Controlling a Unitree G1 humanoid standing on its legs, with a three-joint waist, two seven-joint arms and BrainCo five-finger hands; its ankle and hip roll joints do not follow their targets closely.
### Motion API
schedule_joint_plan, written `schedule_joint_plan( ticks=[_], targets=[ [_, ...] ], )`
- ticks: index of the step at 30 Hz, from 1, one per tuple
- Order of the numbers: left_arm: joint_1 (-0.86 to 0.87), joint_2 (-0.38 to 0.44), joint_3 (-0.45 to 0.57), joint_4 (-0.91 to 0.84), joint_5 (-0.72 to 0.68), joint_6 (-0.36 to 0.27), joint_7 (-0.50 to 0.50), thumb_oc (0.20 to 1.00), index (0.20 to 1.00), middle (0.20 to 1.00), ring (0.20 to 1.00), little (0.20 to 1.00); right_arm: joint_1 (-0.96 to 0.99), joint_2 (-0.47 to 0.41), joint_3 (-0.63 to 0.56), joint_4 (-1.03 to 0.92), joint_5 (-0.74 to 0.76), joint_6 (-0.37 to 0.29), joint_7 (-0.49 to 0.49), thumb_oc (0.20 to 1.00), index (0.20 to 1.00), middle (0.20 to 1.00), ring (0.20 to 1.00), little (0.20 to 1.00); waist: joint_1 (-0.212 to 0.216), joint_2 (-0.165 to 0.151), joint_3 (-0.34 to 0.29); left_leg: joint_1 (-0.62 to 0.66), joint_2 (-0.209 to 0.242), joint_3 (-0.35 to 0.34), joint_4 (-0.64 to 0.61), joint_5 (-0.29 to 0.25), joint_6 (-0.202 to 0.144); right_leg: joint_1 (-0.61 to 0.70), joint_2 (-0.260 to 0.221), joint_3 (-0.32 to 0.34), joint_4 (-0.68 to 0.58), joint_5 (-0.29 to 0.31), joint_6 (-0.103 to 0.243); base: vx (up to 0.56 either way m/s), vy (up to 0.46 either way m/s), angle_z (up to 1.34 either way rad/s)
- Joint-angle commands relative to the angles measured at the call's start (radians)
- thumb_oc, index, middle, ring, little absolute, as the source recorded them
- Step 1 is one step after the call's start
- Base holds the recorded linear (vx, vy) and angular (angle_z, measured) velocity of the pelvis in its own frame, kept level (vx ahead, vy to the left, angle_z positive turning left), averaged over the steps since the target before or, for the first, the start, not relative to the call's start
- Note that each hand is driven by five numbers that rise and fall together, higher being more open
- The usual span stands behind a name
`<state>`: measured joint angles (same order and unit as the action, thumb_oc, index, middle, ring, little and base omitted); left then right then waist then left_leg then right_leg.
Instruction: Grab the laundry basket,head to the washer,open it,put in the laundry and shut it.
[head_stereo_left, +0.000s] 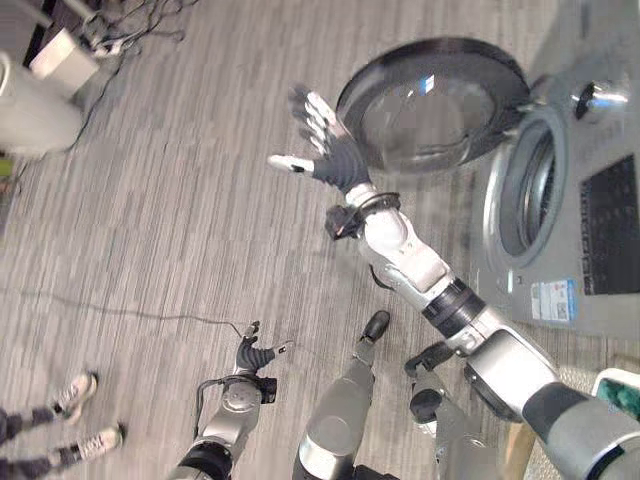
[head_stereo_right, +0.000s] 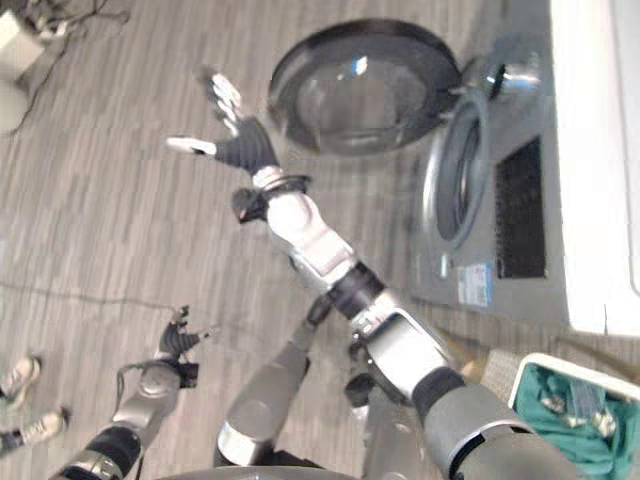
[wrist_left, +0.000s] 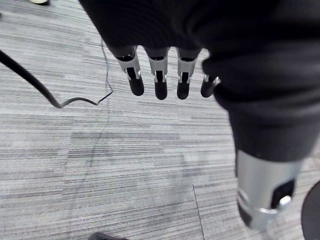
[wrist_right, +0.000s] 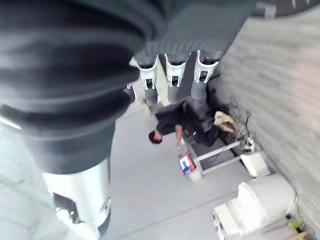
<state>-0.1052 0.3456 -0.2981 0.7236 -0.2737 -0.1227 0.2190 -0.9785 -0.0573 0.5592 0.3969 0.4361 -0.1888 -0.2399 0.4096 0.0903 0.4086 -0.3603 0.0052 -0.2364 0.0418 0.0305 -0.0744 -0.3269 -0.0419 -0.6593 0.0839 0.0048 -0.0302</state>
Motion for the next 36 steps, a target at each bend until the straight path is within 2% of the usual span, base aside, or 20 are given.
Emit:
schedule_joint_plan(
  ticks=[1,4,6,7,8,9,10,12,13,15,16,17,20,24,29,36],
  targets=[
    [0.025,0.075,-0.02,-0.006,-0.018,-0.022,0.014,1.0,1.0,1.0,1.0,1.0,0.082,0.004,-0.005,0.005,-0.019,-0.016,-0.016,1.0,1.0,1.0,1.0,1.0,0.001,-0.052,-0.033,0.044,-0.064,0.056,-0.024,0.018,0.028,0.137,-0.137,0.161,0.086,-0.151,0.122,0.0,-0.007,0.13],
    [0.029,0.075,-0.015,-0.028,0.004,-0.014,0.011,1.0,1.0,1.0,1.0,1.0,0.132,-0.037,0.001,-0.009,-0.031,0.003,-0.006,1.0,1.0,1.0,1.0,1.0,-0.013,-0.063,-0.025,0.047,-0.06,0.068,-0.021,0.012,0.029,0.133,-0.136,0.174,0.085,-0.145,0.125,0.0,0.004,-0.11],
    [-0.015,0.061,-0.013,-0.113,0.037,-0.003,0.015,1.0,1.0,1.0,1.0,1.0,0.28,-0.15,0.05,-0.153,-0.126,0.046,0.056,1.0,1.0,1.0,1.0,1.0,-0.084,-0.095,-0.008,0.056,-0.042,0.113,-0.019,-0.001,0.03,0.119,-0.13,0.221,0.072,-0.126,0.13,-0.03,0.075,-0.21],
    [-0.036,0.056,-0.018,-0.129,0.05,0.0,0.019,1.0,1.0,1.0,1.0,1.0,0.326,-0.174,0.064,-0.188,-0.147,0.056,0.077,1.0,1.0,1.0,1.0,1.0,-0.103,-0.105,-0.005,0.058,-0.037,0.127,-0.018,-0.006,0.031,0.114,-0.127,0.236,0.068,-0.122,0.131,-0.06,0.118,-0.69],
    [-0.102,0.049,-0.032,-0.155,0.083,0.005,0.028,1.0,1.0,1.0,1.0,1.0,0.406,-0.234,0.069,-0.239,-0.187,0.063,0.112,1.0,1.0,1.0,1.0,1.0,-0.153,-0.123,0.003,0.059,-0.024,0.163,-0.015,-0.014,0.031,0.097,-0.123,0.267,0.064,-0.109,0.136,-0.14,0.151,-0.89],
    [-0.152,0.046,-0.042,-0.153,0.11,0.007,0.039,1.0,1.0,1.0,1.0,1.0,0.456,-0.261,0.064,-0.263,-0.193,0.063,0.138,1.0,1.0,1.0,1.0,1.0,-0.182,-0.131,0.01,0.043,-0.022,0.186,-0.009,0.004,0.037,0.079,-0.125,0.274,0.053,-0.075,0.135,-0.16,0.164,-1.26],
    [-0.194,0.05,-0.045,-0.146,0.132,0.013,0.047,1.0,1.0,1.0,1.0,1.0,0.499,-0.286,0.064,-0.279,-0.216,0.066,0.156,1.0,1.0,1.0,1.0,1.0,-0.21,-0.14,0.013,0.04,-0.016,0.206,-0.007,0.001,0.036,0.069,-0.122,0.292,0.046,-0.068,0.137,-0.14,0.144,-1.07],
    [-0.277,0.065,-0.044,-0.107,0.161,0.024,0.079,1.0,1.0,1.0,1.0,1.0,0.576,-0.321,0.061,-0.275,-0.233,0.07,0.191,1.0,1.0,1.0,1.0,1.0,-0.258,-0.157,0.02,0.034,-0.007,0.243,0.0,-0.004,0.039,0.048,-0.115,0.325,0.037,-0.052,0.143,-0.05,0.082,-1.0],
    [-0.277,0.065,-0.044,-0.106,0.16,0.023,0.079,1.0,1.0,1.0,1.0,1.0,0.576,-0.321,0.061,-0.276,-0.233,0.07,0.191,1.0,1.0,1.0,1.0,1.0,-0.256,-0.157,0.02,0.034,-0.006,0.244,0.001,-0.004,0.039,0.047,-0.115,0.326,0.038,-0.052,0.143,-0.06,0.101,-0.86],
    [-0.446,0.147,-0.016,0.104,0.169,0.047,0.115,1.0,1.0,1.0,1.0,1.0,0.698,-0.388,0.037,-0.244,-0.245,0.077,0.23,1.0,1.0,1.0,1.0,1.0,-0.342,-0.18,0.035,0.017,0.009,0.302,0.016,-0.009,0.048,0.006,-0.103,0.381,0.026,-0.024,0.151,-0.08,0.128,-0.7],
    [-0.492,0.176,-0.015,0.164,0.168,0.052,0.115,1.0,1.0,1.0,1.0,1.0,0.719,-0.406,0.022,-0.235,-0.224,0.075,0.239,1.0,1.0,1.0,1.0,1.0,-0.364,-0.186,0.039,0.012,0.013,0.314,0.017,-0.008,0.049,-0.005,-0.1,0.392,0.024,-0.017,0.151,-0.04,0.072,-0.72],
    [-0.494,0.176,-0.016,0.166,0.167,0.051,0.115,1.0,1.0,1.0,1.0,1.0,0.719,-0.406,0.021,-0.236,-0.223,0.075,0.24,1.0,1.0,1.0,1.0,1.0,-0.363,-0.186,0.039,0.012,0.013,0.315,0.017,-0.009,0.049,-0.006,-0.1,0.392,0.024,-0.017,0.151,-0.02,0.047,-0.89],
    [-0.565,0.247,-0.002,0.269,0.169,0.058,0.11,1.0,1.0,1.0,1.0,1.0,0.759,-0.453,-0.016,-0.242,-0.191,0.061,0.252,1.0,1.0,1.0,1.0,1.0,-0.406,-0.193,0.048,0.001,0.017,0.339,0.022,-0.009,0.05,-0.029,-0.096,0.415,0.019,-0.003,0.156,-0.02,0.061,-0.59],
    [-0.597,0.32,0.029,0.367,0.183,0.074,0.105,1.0,1.0,1.0,1.0,1.0,0.791,-0.514,-0.074,-0.307,-0.144,0.043,0.267,1.0,1.0,1.0,1.0,1.0,-0.436,-0.198,0.059,-0.013,0.017,0.352,0.021,-0.005,0.05,-0.049,-0.093,0.432,0.011,0.013,0.159,-0.01,0.046,-0.25],
    [-0.591,0.371,0.065,0.394,0.18,0.081,0.11,1.0,1.0,1.0,1.0,1.0,0.823,-0.529,-0.102,-0.341,-0.113,0.026,0.272,1.0,1.0,1.0,1.0,1.0,-0.441,-0.191,0.059,-0.013,0.011,0.341,0.013,-0.004,0.05,-0.042,-0.097,0.423,0.002,0.013,0.159,0.01,0.013,0.01],
    [-0.531,0.466,0.115,0.34,0.2,0.075,0.121,1.0,1.0,1.0,1.0,1.0,0.829,-0.505,-0.102,-0.333,-0.116,0.015,0.277,1.0,1.0,1.0,1.0,1.0,-0.425,-0.177,0.047,0.015,0.001,0.331,0.003,-0.014,0.05,-0.005,-0.104,0.413,-0.008,0.011,0.16,0.01,0.004,0.05]
  ],
)
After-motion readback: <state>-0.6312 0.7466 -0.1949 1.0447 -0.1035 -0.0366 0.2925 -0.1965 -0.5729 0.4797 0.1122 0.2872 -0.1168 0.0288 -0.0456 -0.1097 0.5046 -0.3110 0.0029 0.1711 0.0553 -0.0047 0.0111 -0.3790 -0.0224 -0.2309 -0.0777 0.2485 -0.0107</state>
